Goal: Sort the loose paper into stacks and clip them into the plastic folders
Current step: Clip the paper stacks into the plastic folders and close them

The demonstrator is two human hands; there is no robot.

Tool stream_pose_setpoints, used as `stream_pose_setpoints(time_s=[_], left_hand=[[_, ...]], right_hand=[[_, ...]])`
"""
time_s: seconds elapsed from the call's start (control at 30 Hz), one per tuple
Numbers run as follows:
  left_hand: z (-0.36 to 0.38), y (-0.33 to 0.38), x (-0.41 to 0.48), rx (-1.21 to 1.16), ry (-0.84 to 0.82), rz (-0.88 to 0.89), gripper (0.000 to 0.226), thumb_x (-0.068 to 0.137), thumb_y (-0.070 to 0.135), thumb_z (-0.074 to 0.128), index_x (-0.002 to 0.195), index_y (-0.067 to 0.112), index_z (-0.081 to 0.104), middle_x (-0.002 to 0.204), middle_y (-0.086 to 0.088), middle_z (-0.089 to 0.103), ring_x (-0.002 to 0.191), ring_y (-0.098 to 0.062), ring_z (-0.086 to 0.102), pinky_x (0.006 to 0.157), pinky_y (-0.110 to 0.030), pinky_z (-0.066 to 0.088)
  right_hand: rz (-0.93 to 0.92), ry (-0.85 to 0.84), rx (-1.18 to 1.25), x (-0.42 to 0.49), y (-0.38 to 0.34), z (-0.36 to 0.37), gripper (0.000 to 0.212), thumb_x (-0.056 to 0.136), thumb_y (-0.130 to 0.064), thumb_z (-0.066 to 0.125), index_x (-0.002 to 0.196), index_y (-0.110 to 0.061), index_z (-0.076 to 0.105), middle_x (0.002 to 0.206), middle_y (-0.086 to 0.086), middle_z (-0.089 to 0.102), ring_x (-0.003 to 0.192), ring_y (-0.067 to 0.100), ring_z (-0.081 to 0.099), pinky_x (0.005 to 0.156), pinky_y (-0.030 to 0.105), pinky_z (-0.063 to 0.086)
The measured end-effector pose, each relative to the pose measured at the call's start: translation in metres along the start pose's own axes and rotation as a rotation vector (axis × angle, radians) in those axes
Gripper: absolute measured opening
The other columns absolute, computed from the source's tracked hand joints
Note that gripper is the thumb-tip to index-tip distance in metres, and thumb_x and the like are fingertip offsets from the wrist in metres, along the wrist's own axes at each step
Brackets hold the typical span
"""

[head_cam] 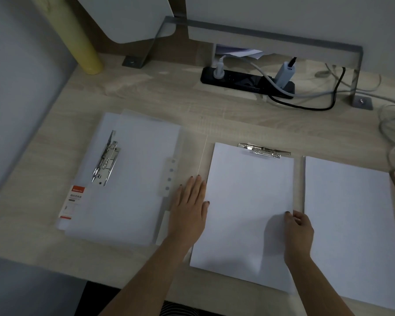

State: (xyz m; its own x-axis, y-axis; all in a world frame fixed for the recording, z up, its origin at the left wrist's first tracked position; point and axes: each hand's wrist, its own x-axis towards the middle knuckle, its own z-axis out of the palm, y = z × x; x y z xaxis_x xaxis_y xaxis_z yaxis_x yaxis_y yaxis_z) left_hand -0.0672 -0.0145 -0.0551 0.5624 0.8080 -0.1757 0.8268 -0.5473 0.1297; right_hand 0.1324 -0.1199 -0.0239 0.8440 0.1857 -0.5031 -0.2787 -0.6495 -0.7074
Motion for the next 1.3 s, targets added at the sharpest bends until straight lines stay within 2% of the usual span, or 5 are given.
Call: stream_pose_setpoints(time_s=[0.43,0.63,0.8,1.03,1.3], left_hand=[[-0.005,0.020,0.005,-0.081,0.125,0.060,0.059,0.086,0.020,0.023,0.142,0.006,0.031,0.149,-0.015,0.035,0.138,-0.029,0.035,0.108,-0.043,0.036],[0.008,0.024,0.012,-0.133,0.043,0.142,0.059,0.097,0.043,0.025,0.148,0.013,0.021,0.156,-0.010,0.018,0.145,-0.022,0.012,0.114,-0.038,0.015],[0.010,0.023,0.012,-0.144,0.052,0.161,0.065,0.095,0.049,0.030,0.148,0.012,0.020,0.157,-0.009,0.015,0.146,-0.019,0.006,0.116,-0.036,0.014],[0.008,0.022,0.011,-0.209,0.054,0.177,0.063,0.095,0.045,0.031,0.148,0.012,0.022,0.157,-0.007,0.015,0.147,-0.019,0.009,0.118,-0.034,0.015],[0.009,0.022,0.011,-0.272,0.083,0.163,0.062,0.093,0.043,0.040,0.146,0.013,0.027,0.156,-0.006,0.019,0.146,-0.018,0.013,0.119,-0.031,0.014]], right_hand=[[0.005,-0.021,-0.010,-0.001,0.000,0.001,0.020,0.094,-0.018,0.049,0.108,-0.006,0.057,0.095,0.007,0.056,0.088,0.024,0.050,0.077,0.035,0.039],[0.017,-0.042,-0.037,-0.005,-0.006,-0.002,0.026,0.093,-0.016,0.051,0.116,-0.006,0.051,0.101,0.007,0.054,0.094,0.024,0.050,0.083,0.036,0.042],[-0.335,-0.032,-0.053,0.008,-0.051,0.002,0.035,0.090,-0.009,0.053,0.124,-0.006,0.048,0.114,0.007,0.055,0.101,0.020,0.053,0.092,0.032,0.042],[-0.002,-0.230,0.338,0.056,-0.113,0.033,0.045,0.088,0.001,0.050,0.132,0.005,0.043,0.108,0.008,0.053,0.101,0.015,0.048,0.107,0.031,0.036],[-0.604,-0.309,-0.125,0.023,-0.116,0.065,0.055,0.088,0.012,0.033,0.133,-0.014,0.048,0.126,-0.005,0.052,0.114,0.007,0.049,0.085,-0.002,0.035]])
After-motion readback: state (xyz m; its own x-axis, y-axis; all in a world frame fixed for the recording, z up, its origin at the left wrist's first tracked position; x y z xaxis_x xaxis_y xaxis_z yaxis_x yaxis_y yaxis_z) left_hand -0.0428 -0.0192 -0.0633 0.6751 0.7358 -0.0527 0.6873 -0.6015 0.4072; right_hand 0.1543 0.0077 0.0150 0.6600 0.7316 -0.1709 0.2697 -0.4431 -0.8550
